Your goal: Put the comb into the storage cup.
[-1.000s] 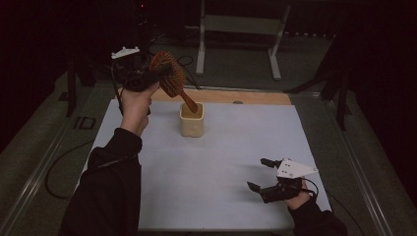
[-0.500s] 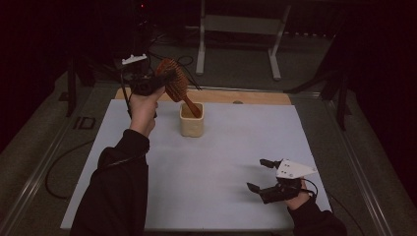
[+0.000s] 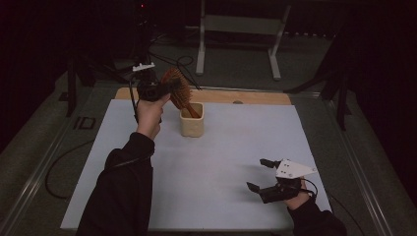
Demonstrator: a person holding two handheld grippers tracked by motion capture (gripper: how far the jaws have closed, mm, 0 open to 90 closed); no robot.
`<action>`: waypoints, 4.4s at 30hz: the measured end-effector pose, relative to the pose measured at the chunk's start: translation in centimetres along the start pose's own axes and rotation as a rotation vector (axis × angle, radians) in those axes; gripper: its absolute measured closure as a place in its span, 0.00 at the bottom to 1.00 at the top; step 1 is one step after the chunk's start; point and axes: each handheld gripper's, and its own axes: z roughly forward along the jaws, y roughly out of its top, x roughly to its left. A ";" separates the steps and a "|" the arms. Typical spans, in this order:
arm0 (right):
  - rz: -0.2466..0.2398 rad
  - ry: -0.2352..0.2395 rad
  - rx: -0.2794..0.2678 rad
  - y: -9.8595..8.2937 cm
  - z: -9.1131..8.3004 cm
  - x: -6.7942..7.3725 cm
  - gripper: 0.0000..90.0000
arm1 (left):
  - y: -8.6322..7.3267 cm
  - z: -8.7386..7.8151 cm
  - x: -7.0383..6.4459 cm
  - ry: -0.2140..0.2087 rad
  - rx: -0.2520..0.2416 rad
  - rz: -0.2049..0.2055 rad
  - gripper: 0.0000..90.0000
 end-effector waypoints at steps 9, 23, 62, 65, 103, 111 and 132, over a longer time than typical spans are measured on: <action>-0.005 0.001 0.003 -0.1 0.1 -0.1 0.10 | -0.8 0.8 0.6 0.002 0.022 -0.024 0.60; 0.000 0.006 0.011 -0.2 0.3 0.0 0.10 | -2.0 1.8 1.0 0.003 0.064 -0.015 0.57; 0.005 -0.027 0.005 -0.4 1.1 -0.2 0.10 | -2.8 -4.0 0.5 -0.027 0.108 0.434 0.00; 0.007 -0.026 0.004 -0.5 1.2 -0.3 0.10 | -3.0 -4.4 0.7 -0.049 0.127 0.443 0.00; 0.008 -0.016 0.006 -0.4 1.3 -0.2 0.10 | -10.9 -11.1 2.7 -0.168 0.183 0.471 0.00; 0.003 -0.011 0.012 -0.4 1.4 -0.2 0.10 | -13.2 -12.7 3.4 -0.176 0.193 0.461 0.00; -0.008 -0.007 0.017 -0.4 1.6 0.0 0.10 | -19.4 -15.6 4.7 -0.186 0.220 0.422 0.00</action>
